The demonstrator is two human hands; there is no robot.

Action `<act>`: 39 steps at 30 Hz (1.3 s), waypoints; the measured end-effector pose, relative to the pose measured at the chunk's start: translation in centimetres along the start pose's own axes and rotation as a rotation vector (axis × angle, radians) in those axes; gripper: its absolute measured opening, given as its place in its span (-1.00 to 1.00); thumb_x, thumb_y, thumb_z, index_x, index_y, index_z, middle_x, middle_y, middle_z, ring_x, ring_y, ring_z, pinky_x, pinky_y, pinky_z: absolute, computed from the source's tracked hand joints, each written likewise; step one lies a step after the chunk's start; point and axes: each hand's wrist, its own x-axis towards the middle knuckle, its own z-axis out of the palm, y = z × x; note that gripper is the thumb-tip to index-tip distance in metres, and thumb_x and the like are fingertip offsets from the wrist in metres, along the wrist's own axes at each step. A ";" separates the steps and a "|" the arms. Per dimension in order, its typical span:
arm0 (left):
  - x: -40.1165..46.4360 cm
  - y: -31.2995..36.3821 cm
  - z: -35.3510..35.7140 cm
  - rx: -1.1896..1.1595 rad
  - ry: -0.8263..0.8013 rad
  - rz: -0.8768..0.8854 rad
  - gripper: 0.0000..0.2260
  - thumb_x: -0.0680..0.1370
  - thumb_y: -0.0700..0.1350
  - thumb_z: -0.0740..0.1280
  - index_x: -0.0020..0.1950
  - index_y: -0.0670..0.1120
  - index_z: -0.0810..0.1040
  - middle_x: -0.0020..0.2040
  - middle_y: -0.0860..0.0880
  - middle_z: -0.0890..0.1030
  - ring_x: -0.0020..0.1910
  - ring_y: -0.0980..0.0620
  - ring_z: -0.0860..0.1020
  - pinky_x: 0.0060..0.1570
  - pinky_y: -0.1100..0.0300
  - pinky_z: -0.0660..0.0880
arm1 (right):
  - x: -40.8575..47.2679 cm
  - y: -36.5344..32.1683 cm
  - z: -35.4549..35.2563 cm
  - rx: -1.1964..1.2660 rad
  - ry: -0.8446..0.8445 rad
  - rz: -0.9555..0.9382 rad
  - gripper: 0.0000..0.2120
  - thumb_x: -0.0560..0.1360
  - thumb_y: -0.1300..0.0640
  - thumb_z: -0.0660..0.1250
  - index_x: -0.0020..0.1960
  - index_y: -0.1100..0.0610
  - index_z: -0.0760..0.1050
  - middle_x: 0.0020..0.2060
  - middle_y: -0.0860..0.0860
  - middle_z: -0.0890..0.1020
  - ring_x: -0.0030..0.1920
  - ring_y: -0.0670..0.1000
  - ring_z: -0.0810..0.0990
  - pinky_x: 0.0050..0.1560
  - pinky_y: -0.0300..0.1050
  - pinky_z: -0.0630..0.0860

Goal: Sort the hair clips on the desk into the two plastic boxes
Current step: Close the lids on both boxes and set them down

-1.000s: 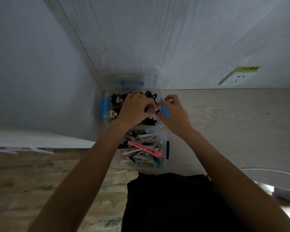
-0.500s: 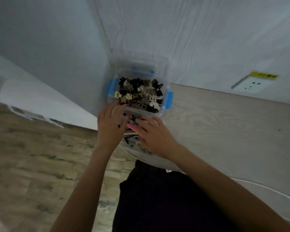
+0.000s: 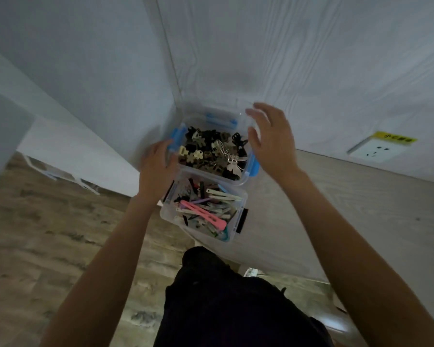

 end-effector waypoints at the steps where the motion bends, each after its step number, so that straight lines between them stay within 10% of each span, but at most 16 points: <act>1: 0.9 0.1 -0.4 -0.015 -0.019 -0.021 -0.69 0.59 -0.09 0.18 0.32 -0.11 0.39 0.16 -0.11 0.51 0.11 -0.10 0.50 0.11 0.00 0.45 | 1.4 0.3 0.3 -0.059 -0.007 0.003 -0.66 0.53 0.22 0.20 0.30 0.20 0.41 0.29 0.16 0.46 0.29 0.16 0.42 0.25 0.01 0.36; 9: 2.8 -1.0 -0.4 -0.020 -0.092 0.010 -0.69 0.55 -0.21 0.24 0.29 -0.10 0.45 0.10 -0.11 0.58 -0.01 -0.05 0.55 -0.03 0.17 0.43 | 4.8 -0.2 3.8 -0.354 -0.250 0.072 -0.69 0.53 0.18 0.20 0.24 0.26 0.40 0.18 0.23 0.45 0.18 0.22 0.40 0.01 0.06 0.47; 13: 2.6 -0.5 -0.8 -0.072 -0.068 0.036 -0.75 0.60 -0.17 0.17 0.27 -0.10 0.46 0.03 -0.11 0.59 -0.10 0.05 0.53 -0.10 0.22 0.39 | 4.6 -1.0 3.1 -0.283 -0.042 0.021 -0.89 0.47 0.30 0.24 -0.12 0.29 0.54 -0.13 0.20 0.57 -0.15 0.20 0.55 -0.25 -0.02 0.53; 16: 1.7 0.7 -1.3 -0.201 0.011 0.049 -0.72 0.66 -0.09 0.03 0.28 -0.10 0.42 -0.08 0.01 0.52 -0.22 0.26 0.43 -0.20 0.49 0.35 | 2.5 -1.8 0.9 -0.161 0.166 -0.118 -0.89 0.48 0.23 0.25 -0.07 0.21 0.55 -0.06 0.13 0.64 -0.09 0.11 0.61 0.16 -0.01 0.44; 19: 1.1 1.7 -1.7 -0.359 0.086 0.019 -0.63 0.66 -0.08 -0.02 0.45 -0.14 0.23 0.33 0.03 0.38 0.22 0.26 0.33 0.05 0.73 0.13 | -1.4 -2.8 1.2 -0.202 -0.020 -0.127 -0.75 0.53 0.03 0.17 0.10 0.09 0.52 0.18 0.07 0.58 0.24 0.11 0.50 0.40 0.18 0.12; 24: 2.4 2.2 -1.6 -0.278 0.023 0.068 -0.63 0.61 -0.08 0.17 0.41 -0.10 0.29 0.35 -0.07 0.38 0.30 0.09 0.32 0.22 0.24 0.27 | -7.1 -1.8 4.6 0.039 -0.491 0.006 -0.47 0.45 -0.28 0.15 0.35 -0.10 0.32 0.49 -0.04 0.16 0.52 0.09 -0.08 0.46 0.20 -0.09; 28: 3.7 1.5 -0.5 -0.155 -0.048 0.043 -0.64 0.58 -0.15 0.23 0.38 -0.14 0.36 0.29 -0.15 0.47 0.26 -0.09 0.42 0.19 0.14 0.34 | -6.2 -1.9 4.1 0.232 -0.232 0.138 -0.63 0.55 -0.07 0.10 0.11 0.13 0.56 0.21 0.05 0.56 0.34 0.12 0.37 0.39 -0.08 0.25; 31: 4.0 0.7 -0.3 -0.126 -0.062 0.020 -0.65 0.55 -0.20 0.24 0.34 -0.12 0.42 0.22 -0.14 0.54 0.17 -0.09 0.51 0.11 0.12 0.43 | -6.0 -1.9 4.3 0.312 -0.001 0.344 -0.84 0.48 0.25 0.30 0.05 0.19 0.56 0.19 0.13 0.50 0.19 0.06 0.46 0.21 -0.39 0.34; 35: 3.9 0.1 -0.3 -0.113 -0.066 0.016 -0.66 0.55 -0.19 0.24 0.32 -0.07 0.43 0.17 -0.11 0.57 0.12 -0.09 0.53 0.08 0.03 0.48 | -6.0 -1.5 5.0 0.367 0.050 0.663 -0.64 0.44 0.18 0.40 0.21 0.12 0.45 0.30 0.13 0.34 0.24 0.10 0.41 0.22 -0.04 0.46; 39: 4.1 0.6 -0.3 -0.095 -0.074 0.030 -0.67 0.56 -0.21 0.25 0.33 -0.11 0.42 0.20 -0.13 0.56 0.14 -0.10 0.52 0.05 0.15 0.41 | -5.0 -1.1 5.0 0.304 -0.013 0.741 -0.64 0.47 0.12 0.37 0.23 0.14 0.42 0.16 0.13 0.50 0.09 0.09 0.52 0.04 -0.11 0.47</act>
